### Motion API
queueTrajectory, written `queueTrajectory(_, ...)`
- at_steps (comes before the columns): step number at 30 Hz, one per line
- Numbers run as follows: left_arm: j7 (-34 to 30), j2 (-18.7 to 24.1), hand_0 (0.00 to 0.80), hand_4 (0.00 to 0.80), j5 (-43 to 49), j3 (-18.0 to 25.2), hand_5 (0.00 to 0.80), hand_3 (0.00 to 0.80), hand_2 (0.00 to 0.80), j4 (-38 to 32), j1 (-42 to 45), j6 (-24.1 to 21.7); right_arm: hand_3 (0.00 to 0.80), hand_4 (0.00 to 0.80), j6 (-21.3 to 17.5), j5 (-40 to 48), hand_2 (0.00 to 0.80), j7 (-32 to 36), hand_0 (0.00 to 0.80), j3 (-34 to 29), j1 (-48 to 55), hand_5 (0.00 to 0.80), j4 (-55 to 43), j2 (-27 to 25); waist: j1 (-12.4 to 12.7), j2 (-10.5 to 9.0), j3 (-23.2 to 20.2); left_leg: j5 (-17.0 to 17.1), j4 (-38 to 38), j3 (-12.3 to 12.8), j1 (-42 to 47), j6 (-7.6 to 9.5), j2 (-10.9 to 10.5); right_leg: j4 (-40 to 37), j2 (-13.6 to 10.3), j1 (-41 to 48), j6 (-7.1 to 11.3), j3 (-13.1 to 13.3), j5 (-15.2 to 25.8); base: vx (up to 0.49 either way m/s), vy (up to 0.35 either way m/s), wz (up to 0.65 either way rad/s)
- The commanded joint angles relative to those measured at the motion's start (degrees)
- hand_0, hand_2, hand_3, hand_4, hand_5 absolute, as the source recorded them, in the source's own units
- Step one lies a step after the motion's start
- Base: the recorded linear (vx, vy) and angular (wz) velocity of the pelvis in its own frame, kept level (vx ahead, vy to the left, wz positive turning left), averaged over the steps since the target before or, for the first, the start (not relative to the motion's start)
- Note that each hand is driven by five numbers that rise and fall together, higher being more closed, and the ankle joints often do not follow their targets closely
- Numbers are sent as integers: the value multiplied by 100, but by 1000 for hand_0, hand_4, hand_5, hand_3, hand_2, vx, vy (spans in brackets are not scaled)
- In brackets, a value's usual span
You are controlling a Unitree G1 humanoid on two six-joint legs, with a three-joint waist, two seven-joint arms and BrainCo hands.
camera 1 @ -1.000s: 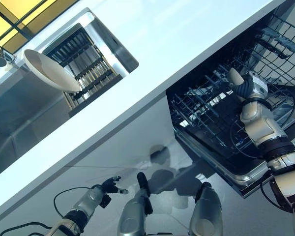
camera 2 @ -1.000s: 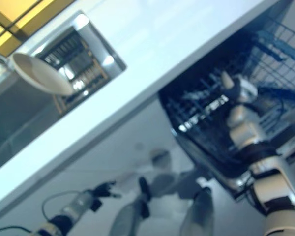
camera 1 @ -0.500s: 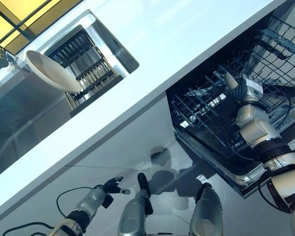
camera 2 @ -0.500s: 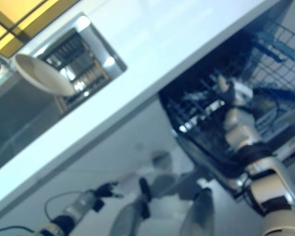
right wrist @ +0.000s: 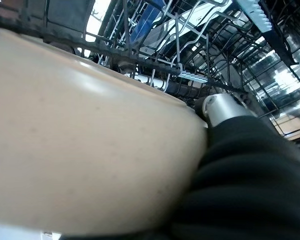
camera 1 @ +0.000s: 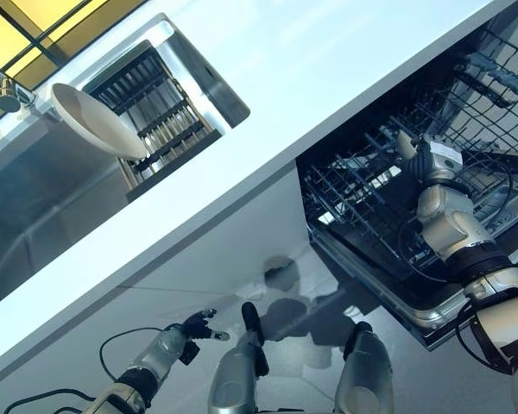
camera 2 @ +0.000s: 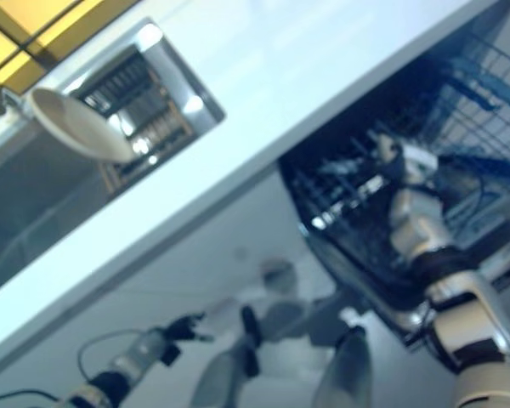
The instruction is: Take plates into dishwasher
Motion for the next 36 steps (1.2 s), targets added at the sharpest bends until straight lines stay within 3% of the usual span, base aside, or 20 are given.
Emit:
queueTrajectory(1, 8, 256, 0, 0, 177, -52, 0, 0, 0, -5, -500, 81, 800, 800, 191, 30, 800, 191, 800, 34, -269, 800, 572, -160, 43, -177, 343, -172, 38, 37, 115, -207, 245, -652, -11, 230, -132, -52, 485, 0, 0, 0)
queueTrajectory(14, -7, 319, 0, 0, 153, -5, 0, 0, 0, 6, -543, 71, 800, 800, 237, 4, 800, 148, 800, -66, -285, 800, 721, -272, 46, -185, 362, -152, 32, 41, 68, -210, 253, -670, 11, 214, -133, -62, 498, -6, -5, 1)
queueTrajectory(16, -11, 322, 0, 0, 151, -11, 0, 0, 0, -25, -539, 108, 665, 665, 252, -18, 665, 152, 665, -84, -274, 665, 715, -268, 48, -194, 346, -151, 28, 46, 78, -212, 258, -695, 20, 238, -132, -75, 503, 0, 0, 0)
queueTrajectory(17, -9, 324, 0, 0, 149, -10, 0, 0, 0, -25, -534, 104, 640, 640, 251, -13, 640, 140, 640, -87, -264, 640, 723, -262, 51, -197, 340, -151, 28, 49, 78, -212, 262, -700, 20, 243, -131, -82, 505, 0, 0, 0)
queueTrajectory(20, 4, 317, 0, 0, 156, -9, 0, 0, 0, -27, -534, 110, 656, 656, 285, 1, 656, 91, 656, -109, -231, 656, 731, -264, 54, -210, 345, -152, 50, 53, 63, -209, 267, -703, 19, 242, -133, -88, 512, -2, -1, 1)
queueTrajectory(27, 13, 330, 0, 0, 152, 3, 0, 0, 0, 12, -532, 99, 596, 596, 320, -4, 596, 57, 596, -166, -242, 596, 806, -301, 65, -218, 352, -146, 38, 47, 55, -203, 264, -725, 29, 257, -131, -91, 520, -1, -1, 2)
queueTrajectory(31, 16, 350, 0, 0, 153, 16, 0, 0, 0, 1, -521, 96, 420, 420, 324, -8, 420, 28, 420, -177, -248, 420, 812, -298, 76, -233, 354, -139, 43, 43, 41, -206, 273, -722, 34, 257, -127, -99, 524, 0, 0, 0)
queueTrajectory(33, -1, 367, 0, 0, 140, 22, 0, 0, 0, -19, -523, 109, 78, 78, 322, 24, 78, -14, 78, -172, -225, 78, 800, -315, 74, -236, 349, -141, 47, 45, 41, -206, 274, -732, 36, 266, -128, -101, 523, 0, 0, 0)
queueTrajectory(34, -2, 369, 0, 0, 137, 21, 0, 0, 0, -30, -525, 120, 0, 0, 329, 37, 0, -36, 0, -167, -222, 0, 792, -317, 74, -237, 351, -142, 48, 43, 42, -205, 273, -734, 38, 268, -130, -102, 522, 0, 0, 0)
queueTrajectory(36, -8, 386, 0, 0, 143, 31, 0, 0, 0, -50, -508, 125, 0, 0, 332, 28, 0, -67, 0, -198, -204, 0, 765, -313, 76, -244, 350, -145, 63, 42, 36, -204, 276, -734, 42, 273, -133, -103, 520, 0, 0, 0)
